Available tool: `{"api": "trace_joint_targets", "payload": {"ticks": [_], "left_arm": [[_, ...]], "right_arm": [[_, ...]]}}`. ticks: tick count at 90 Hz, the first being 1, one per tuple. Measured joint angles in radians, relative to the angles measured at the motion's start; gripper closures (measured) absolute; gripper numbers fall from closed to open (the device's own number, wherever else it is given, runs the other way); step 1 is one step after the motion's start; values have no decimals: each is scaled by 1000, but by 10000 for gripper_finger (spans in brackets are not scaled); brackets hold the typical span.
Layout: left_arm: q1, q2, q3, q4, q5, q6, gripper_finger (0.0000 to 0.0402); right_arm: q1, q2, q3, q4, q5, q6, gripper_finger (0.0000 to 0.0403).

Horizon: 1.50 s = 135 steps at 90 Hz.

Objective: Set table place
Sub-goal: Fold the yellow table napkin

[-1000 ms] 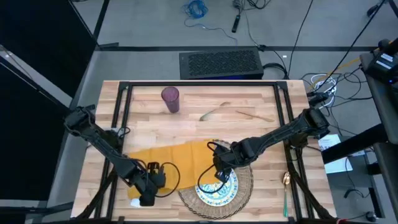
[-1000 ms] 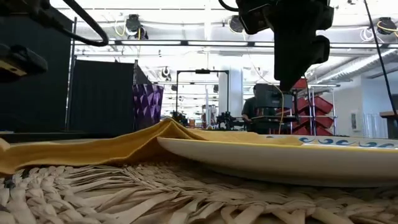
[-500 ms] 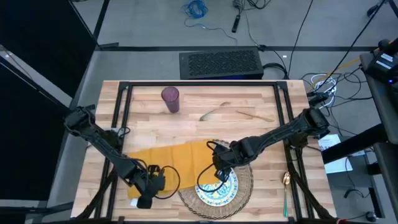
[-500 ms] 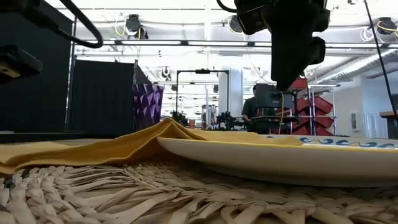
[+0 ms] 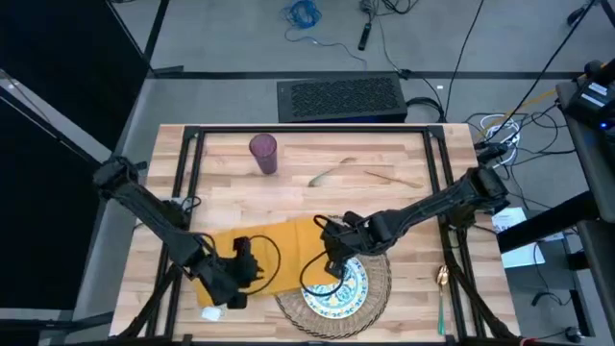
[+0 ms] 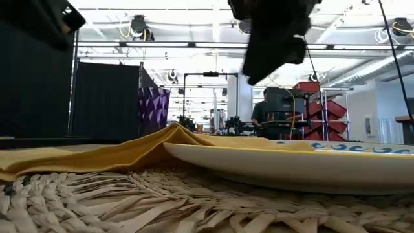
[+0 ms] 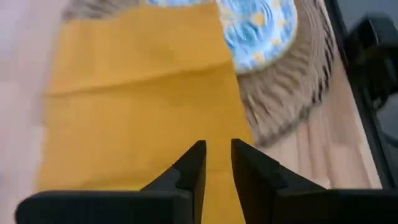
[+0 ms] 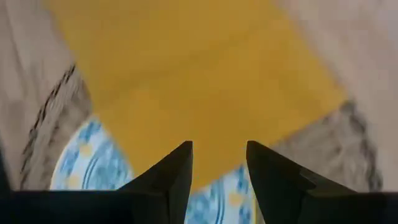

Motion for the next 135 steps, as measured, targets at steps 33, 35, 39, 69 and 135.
{"api": "trace_joint_targets", "payload": {"ticks": [33,35,39,69,135], "left_arm": [[-11,-181,-104,-189,-438,-314,341],[-11,-187,-112,-186,-455,-313,341],[-11,-196,-126,-184,-494,-312,341],[41,-224,-151,-182,-737,-248,341],[122,-425,-151,-110,-723,34,341]], "right_arm": [[-110,88,0,191,-79,-173,264],[-114,90,0,190,-80,-170,264],[-118,100,0,194,-78,-156,264],[-99,183,-1,401,-76,-91,264],[-135,197,0,252,-67,129,264]]}}
